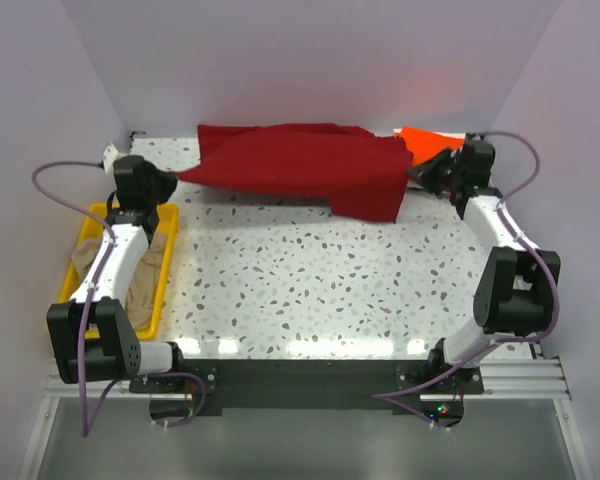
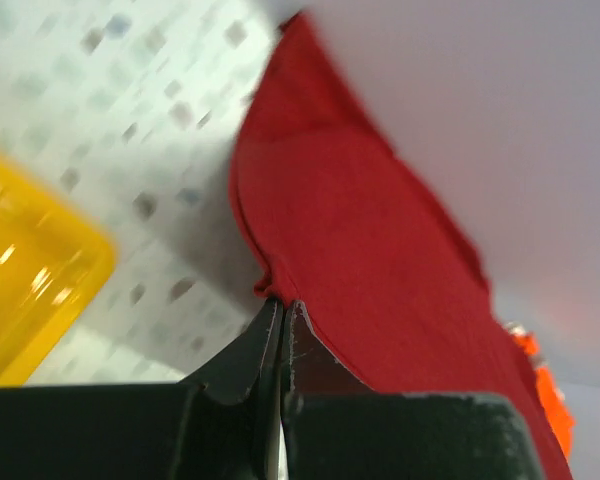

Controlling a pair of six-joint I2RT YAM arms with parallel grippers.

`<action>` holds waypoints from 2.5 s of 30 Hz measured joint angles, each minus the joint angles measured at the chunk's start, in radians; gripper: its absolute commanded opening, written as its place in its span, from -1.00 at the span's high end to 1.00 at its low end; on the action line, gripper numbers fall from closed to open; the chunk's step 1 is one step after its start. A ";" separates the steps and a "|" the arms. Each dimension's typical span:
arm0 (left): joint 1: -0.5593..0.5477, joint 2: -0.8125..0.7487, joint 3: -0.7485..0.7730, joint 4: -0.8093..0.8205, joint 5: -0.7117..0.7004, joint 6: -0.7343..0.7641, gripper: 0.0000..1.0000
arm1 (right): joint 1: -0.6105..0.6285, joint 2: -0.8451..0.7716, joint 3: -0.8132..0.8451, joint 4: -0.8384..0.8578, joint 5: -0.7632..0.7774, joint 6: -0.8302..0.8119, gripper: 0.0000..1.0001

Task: Fold and stack the t-shirts
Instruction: Flatten the tshirt out

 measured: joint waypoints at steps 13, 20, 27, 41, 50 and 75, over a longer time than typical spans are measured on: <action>0.000 -0.093 -0.371 -0.091 -0.016 -0.069 1.00 | 0.032 0.167 -0.074 -0.215 0.035 -0.137 1.00; -0.001 -0.084 -0.338 -0.122 -0.031 -0.066 1.00 | 0.174 0.252 0.038 -0.272 0.165 -0.164 1.00; -0.015 -0.105 -0.384 -0.177 -0.068 -0.067 1.00 | 0.092 0.117 -0.288 -0.262 0.169 -0.129 1.00; -0.029 -0.292 -0.518 -0.331 -0.142 -0.069 1.00 | -0.038 -0.259 -0.497 -0.406 0.257 -0.165 1.00; -0.029 -0.458 -0.604 -0.419 -0.165 -0.069 1.00 | -0.039 -0.393 -0.602 -0.470 0.269 -0.187 0.57; -0.028 -0.375 -0.563 -0.371 -0.055 0.056 0.87 | 0.103 0.402 0.275 0.089 0.242 -0.052 -0.05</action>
